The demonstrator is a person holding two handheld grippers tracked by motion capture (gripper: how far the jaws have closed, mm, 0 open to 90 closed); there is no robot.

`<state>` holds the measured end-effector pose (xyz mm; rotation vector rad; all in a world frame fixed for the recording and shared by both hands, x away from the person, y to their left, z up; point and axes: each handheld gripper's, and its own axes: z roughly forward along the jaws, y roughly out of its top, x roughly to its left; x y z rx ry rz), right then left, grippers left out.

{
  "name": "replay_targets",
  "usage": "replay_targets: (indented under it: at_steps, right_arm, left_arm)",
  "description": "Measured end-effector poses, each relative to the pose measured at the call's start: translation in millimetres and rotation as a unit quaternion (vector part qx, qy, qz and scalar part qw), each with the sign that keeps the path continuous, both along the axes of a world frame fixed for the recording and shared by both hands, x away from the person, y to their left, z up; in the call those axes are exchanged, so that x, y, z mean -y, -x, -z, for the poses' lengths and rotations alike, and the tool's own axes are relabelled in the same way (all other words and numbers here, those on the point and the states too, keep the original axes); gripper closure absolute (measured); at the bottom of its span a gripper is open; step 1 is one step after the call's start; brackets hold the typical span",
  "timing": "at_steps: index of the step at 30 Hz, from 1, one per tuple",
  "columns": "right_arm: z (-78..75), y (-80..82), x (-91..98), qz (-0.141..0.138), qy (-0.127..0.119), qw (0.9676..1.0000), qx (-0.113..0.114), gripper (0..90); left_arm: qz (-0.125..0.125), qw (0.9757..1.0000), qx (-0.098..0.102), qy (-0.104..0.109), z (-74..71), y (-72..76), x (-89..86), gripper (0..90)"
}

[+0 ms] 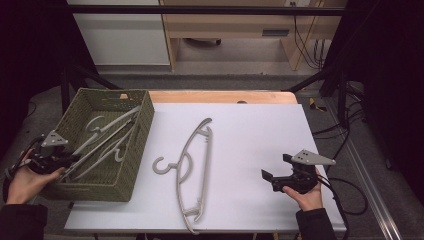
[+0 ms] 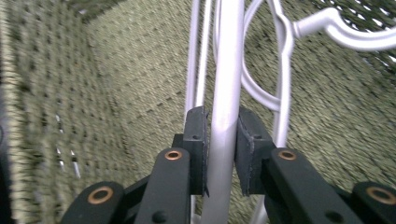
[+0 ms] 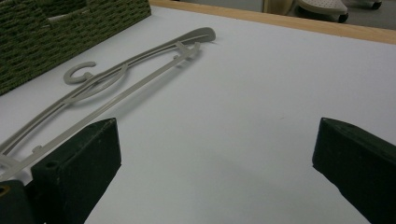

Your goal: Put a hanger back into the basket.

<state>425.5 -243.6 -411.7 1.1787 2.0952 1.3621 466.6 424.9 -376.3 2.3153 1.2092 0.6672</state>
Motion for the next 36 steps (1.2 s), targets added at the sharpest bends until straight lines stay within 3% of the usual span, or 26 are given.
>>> replay_targets:
  at_steps: [7,9,12,13,20,22,23,24,26,27,28,30,32,35,36]
  right_arm:
    - [-0.7,0.2,0.3,-0.001,-0.006,1.0000,0.001,1.6]
    - [-0.5,0.2,-0.2,-0.002,-0.005,1.0000,0.001,1.6]
    - [-0.6,0.0,-0.1,-0.003,-0.006,1.0000,0.002,1.6]
    - [-0.9,0.2,0.7,-0.003,-0.005,1.0000,0.002,1.6]
    - [-2.9,1.3,0.6,-0.003,-0.009,0.9999,0.005,1.6]
    - [-3.4,1.7,0.9,-0.003,-0.010,0.9999,0.006,1.6]
    - [-3.5,1.8,0.9,-0.002,-0.010,0.9999,0.006,1.6]
    - [-3.5,1.8,0.9,-0.002,-0.010,0.9999,0.006,1.6]
    - [-3.8,2.0,0.8,-0.002,-0.011,0.9999,0.007,1.6]
    - [-4.3,2.1,1.8,-0.004,-0.009,0.9999,0.008,1.6]
    - [-4.5,2.1,1.5,-0.002,-0.012,0.9999,0.009,1.6]
    - [-4.7,2.2,1.8,-0.002,-0.011,0.9999,0.010,1.6]
    - [-4.8,2.2,2.2,-0.002,-0.011,0.9999,0.011,1.6]
    - [-5.5,2.6,2.4,0.001,-0.016,0.9998,0.013,1.6]
    - [-5.6,2.5,2.6,0.001,-0.015,0.9998,0.013,1.6]
  left_arm:
    - [0.012,0.9992,-0.038,0.004,6.2,-0.1,7.1,71.3]
    - [0.014,0.9990,-0.043,-0.009,7.7,0.2,10.1,68.0]
    - [0.012,0.9992,-0.037,-0.005,5.7,2.3,11.9,63.2]
    - [0.012,0.9994,-0.032,0.007,4.8,4.0,13.0,59.4]
    - [0.011,0.9993,0.008,0.035,-5.9,11.3,19.0,51.8]
    - [0.017,0.9986,0.028,0.043,-10.6,15.2,22.6,47.3]
    - [0.019,0.9972,0.047,0.055,-15.4,19.5,26.9,44.5]
    - [0.019,0.9972,0.047,0.055,-15.4,19.5,26.9,42.0]
    - [0.020,0.9937,0.074,0.081,-19.2,24.4,32.2,40.0]
    - [0.026,0.9901,0.092,0.103,-23.2,28.9,36.9,36.1]
    - [0.026,0.9881,0.100,0.114,-24.4,31.0,39.9,33.8]
    - [0.029,0.9869,0.107,0.118,-25.8,32.9,42.5,27.7]
    - [0.033,0.9822,0.122,0.139,-27.3,36.2,49.5,24.9]
    - [0.043,0.9772,0.138,0.156,-30.2,42.2,59.7,19.6]
    - [0.047,0.9735,0.148,0.167,-31.7,46.6,67.1,17.9]
